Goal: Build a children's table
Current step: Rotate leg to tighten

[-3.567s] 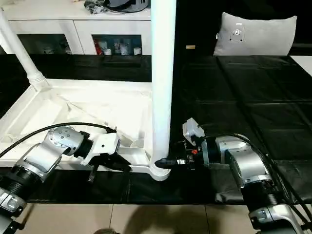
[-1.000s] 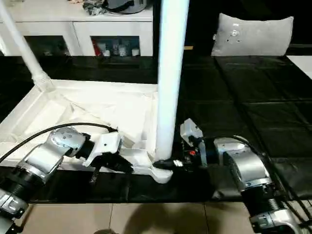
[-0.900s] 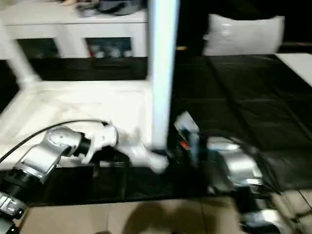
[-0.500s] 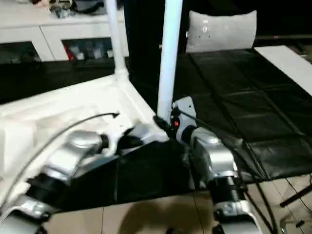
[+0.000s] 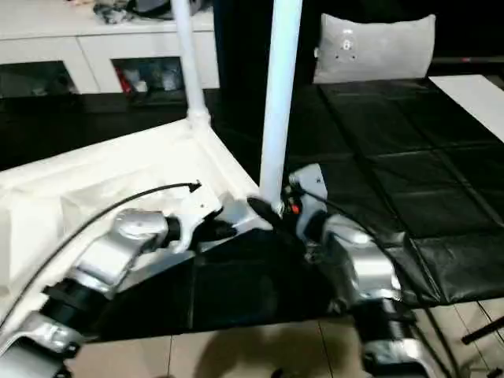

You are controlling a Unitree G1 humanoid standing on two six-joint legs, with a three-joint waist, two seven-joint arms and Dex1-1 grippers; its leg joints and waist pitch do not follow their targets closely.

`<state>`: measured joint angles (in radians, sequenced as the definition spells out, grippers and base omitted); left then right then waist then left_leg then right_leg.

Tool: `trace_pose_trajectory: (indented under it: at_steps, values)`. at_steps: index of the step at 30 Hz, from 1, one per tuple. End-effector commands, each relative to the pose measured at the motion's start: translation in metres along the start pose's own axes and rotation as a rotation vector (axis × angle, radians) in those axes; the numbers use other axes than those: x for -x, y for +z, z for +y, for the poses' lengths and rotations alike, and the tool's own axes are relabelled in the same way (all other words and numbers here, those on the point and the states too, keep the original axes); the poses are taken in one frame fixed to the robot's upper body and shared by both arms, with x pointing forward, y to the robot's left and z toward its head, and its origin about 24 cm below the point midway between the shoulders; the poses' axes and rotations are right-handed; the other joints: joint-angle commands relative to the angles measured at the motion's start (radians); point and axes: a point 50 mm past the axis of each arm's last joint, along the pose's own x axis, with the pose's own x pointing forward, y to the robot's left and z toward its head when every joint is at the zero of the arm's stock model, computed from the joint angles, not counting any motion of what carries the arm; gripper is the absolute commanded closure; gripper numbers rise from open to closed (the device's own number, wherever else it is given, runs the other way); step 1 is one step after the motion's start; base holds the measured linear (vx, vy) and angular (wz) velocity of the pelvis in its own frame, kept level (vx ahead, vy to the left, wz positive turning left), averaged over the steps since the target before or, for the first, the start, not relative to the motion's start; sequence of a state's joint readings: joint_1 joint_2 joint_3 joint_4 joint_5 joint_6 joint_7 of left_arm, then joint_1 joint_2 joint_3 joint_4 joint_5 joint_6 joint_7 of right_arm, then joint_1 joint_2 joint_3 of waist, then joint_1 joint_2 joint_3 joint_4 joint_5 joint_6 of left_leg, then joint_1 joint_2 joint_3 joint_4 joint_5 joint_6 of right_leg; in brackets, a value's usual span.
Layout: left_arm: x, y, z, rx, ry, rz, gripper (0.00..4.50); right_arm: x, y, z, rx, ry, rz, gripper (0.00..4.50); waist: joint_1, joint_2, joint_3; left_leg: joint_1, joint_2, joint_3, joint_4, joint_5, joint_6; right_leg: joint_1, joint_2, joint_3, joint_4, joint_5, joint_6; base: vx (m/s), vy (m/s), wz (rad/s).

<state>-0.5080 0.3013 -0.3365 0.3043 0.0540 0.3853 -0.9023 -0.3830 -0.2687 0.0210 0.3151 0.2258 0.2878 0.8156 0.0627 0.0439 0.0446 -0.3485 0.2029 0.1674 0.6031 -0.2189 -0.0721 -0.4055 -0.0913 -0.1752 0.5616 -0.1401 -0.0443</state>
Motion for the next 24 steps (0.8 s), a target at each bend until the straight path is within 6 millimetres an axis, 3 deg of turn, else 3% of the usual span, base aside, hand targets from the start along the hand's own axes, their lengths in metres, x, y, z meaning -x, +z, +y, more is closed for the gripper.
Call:
trace_pose_trajectory:
  at_steps: [1,3,5,8,9,13,14,15,18,24]
  values:
    - [0.005,-0.001,0.001,-0.063,-0.051,0.026,4.5,0.006,0.004,0.003,0.047,0.099,0.005,0.38,0.008,-0.009,-0.072,-0.004,0.028,-0.009,-0.063,-0.114,0.092,0.072,-0.07,0.063,-0.07,-0.348,-0.073,0.0,0.0,0.0]
    - [0.012,-0.007,0.001,-0.102,-0.12,0.057,4.5,0.017,0.007,-0.003,0.086,0.148,0.044,0.07,0.011,-0.008,-0.072,-0.003,0.03,-0.009,-0.063,-0.115,0.095,0.072,-0.07,0.066,-0.068,-0.347,-0.073,0.0,0.0,0.0]
    - [0.014,-0.008,0.001,-0.109,-0.133,0.063,4.5,0.02,0.007,-0.004,0.095,0.163,0.049,0.07,0.013,-0.008,-0.073,-0.003,0.03,-0.009,-0.062,-0.106,0.095,0.071,-0.069,0.066,-0.063,-0.333,-0.079,0.0,0.0,0.0]
    - [0.022,-0.015,0.0,-0.183,-0.232,0.091,4.5,0.033,0.01,-0.003,0.128,0.32,0.093,0.07,0.025,-0.008,-0.073,-0.002,0.03,-0.007,-0.06,-0.112,0.106,0.071,-0.068,0.066,-0.065,-0.341,-0.079,0.0,0.0,0.0]
    - [0.023,-0.015,0.0,-0.2,-0.26,0.093,4.5,0.035,0.011,-0.003,0.135,0.35,0.102,0.39,0.031,-0.008,-0.073,-0.003,0.031,-0.007,-0.06,-0.103,0.108,0.07,-0.068,0.066,-0.063,-0.332,-0.082,0.0,0.0,0.0]
    - [0.027,-0.018,-0.001,-0.264,-0.344,0.131,4.5,0.039,0.013,-0.003,0.145,0.437,0.133,0.58,0.039,-0.009,-0.074,-0.002,0.034,-0.007,-0.06,-0.101,0.105,0.067,-0.069,0.067,-0.06,-0.336,-0.087,0.0,0.0,0.0]
    - [0.028,-0.018,0.0,-0.279,-0.36,0.144,4.5,0.039,0.012,-0.002,0.147,0.462,0.146,0.73,0.042,-0.015,-0.074,-0.001,0.035,-0.005,-0.061,-0.1,0.1,0.067,-0.069,0.068,-0.061,-0.339,-0.088,0.0,0.0,0.0]
    - [0.028,-0.019,-0.001,-0.289,-0.378,0.152,4.5,0.039,0.012,-0.001,0.147,0.478,0.15,0.82,0.05,-0.01,-0.074,0.001,0.037,-0.006,-0.061,-0.103,0.093,0.066,-0.072,0.068,-0.062,-0.354,-0.087,0.0,0.0,0.0]
    - [0.027,-0.019,-0.002,-0.319,-0.434,0.176,4.5,0.035,0.012,0.003,0.136,0.532,0.157,0.94,0.054,-0.012,-0.074,0.002,0.037,-0.006,-0.062,-0.108,0.087,0.066,-0.071,0.068,-0.061,-0.355,-0.088,0.0,0.0,0.0]
    - [0.026,-0.019,-0.004,-0.349,-0.484,0.182,4.5,0.03,0.008,0.004,0.131,0.561,0.167,1.57,0.061,-0.012,-0.076,0.001,0.036,-0.006,-0.062,-0.108,0.075,0.066,-0.073,0.068,-0.06,-0.354,-0.085,0.0,0.0,0.0]
